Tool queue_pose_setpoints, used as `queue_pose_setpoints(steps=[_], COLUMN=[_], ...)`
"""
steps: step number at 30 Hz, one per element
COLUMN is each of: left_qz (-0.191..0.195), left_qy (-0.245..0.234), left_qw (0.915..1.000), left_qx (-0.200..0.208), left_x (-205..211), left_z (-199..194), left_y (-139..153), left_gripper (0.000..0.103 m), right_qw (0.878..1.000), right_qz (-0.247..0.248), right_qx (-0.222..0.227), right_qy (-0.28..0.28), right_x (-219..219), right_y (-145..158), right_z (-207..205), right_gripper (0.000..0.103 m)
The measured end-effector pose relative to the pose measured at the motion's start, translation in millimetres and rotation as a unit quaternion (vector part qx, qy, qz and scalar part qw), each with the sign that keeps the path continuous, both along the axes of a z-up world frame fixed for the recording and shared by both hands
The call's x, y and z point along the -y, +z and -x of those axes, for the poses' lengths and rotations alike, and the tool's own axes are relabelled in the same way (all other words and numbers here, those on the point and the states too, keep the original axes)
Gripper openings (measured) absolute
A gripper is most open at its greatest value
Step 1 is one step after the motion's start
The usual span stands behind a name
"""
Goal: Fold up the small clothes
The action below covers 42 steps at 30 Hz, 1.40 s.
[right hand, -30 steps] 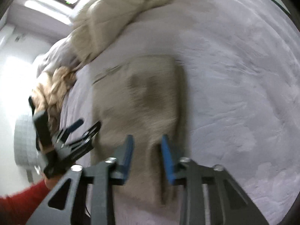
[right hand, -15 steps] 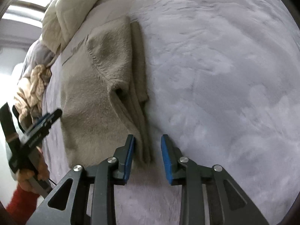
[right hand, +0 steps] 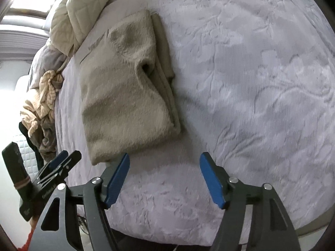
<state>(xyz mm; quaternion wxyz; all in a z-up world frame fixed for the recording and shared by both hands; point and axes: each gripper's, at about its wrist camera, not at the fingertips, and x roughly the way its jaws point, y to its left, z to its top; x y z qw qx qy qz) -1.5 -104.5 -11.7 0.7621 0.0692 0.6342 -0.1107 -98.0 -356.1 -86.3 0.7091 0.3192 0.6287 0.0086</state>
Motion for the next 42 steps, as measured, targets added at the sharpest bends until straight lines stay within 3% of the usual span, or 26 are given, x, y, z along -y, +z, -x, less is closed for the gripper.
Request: queue_pose_setpoints(steps=[3,11,12,13,18,19,23,31,42], left_qz=[0.008,-0.006,-0.008,-0.011,-0.007,-0.006,0.010,0.011,0.016], left_qy=[0.007,0.003,0.000,-0.002,0.002,0.004,0.021,0.018,0.043], left_qw=[0.9999,0.9999,0.9999,0.9998,0.9998,0.9998,0.9990,0.9983,0.9966], left_qx=[-0.011,-0.011,-0.012,-0.014,-0.018,-0.021,-0.039,-0.054,-0.069], left_x=[-1.3,-1.4,-1.2,-1.0,-1.4,-1.7,-4.3,-2.2,-7.4], left_z=[6.8,16.0,16.2,15.9,13.0,12.3,9.1,5.3,-7.3], left_y=[2.7,3.3,2.5,1.6,0.3,-0.7,-6.1,-15.9,-24.6], left_gripper=[0.084,0.084,0.087,0.102,0.103,0.103,0.103,0.103,0.103], right_qw=[1.000,1.000,1.000,1.000,1.000,1.000,1.000,0.999,0.999], right_qz=[0.001,0.007,0.006,0.005,-0.006,-0.007,-0.008,-0.023,-0.023], right_qx=[-0.005,-0.005,-0.003,-0.003,-0.001,0.000,0.010,-0.020,-0.004], right_qy=[0.000,0.020,0.021,0.021,0.021,0.022,0.027,0.043,0.038], right_x=[-6.1,-16.2,-16.7,-16.8,-16.0,-16.3,-18.0,-13.5,9.1], right_y=[1.0,3.8,3.7,3.5,2.3,1.7,1.3,-7.6,-8.4], right_z=[0.9,1.6,0.5,-0.1,-3.6,-4.2,-5.7,-11.0,-30.0], right_gripper=[0.081,0.083,0.083,0.087,0.094,0.102,0.103,0.103,0.103])
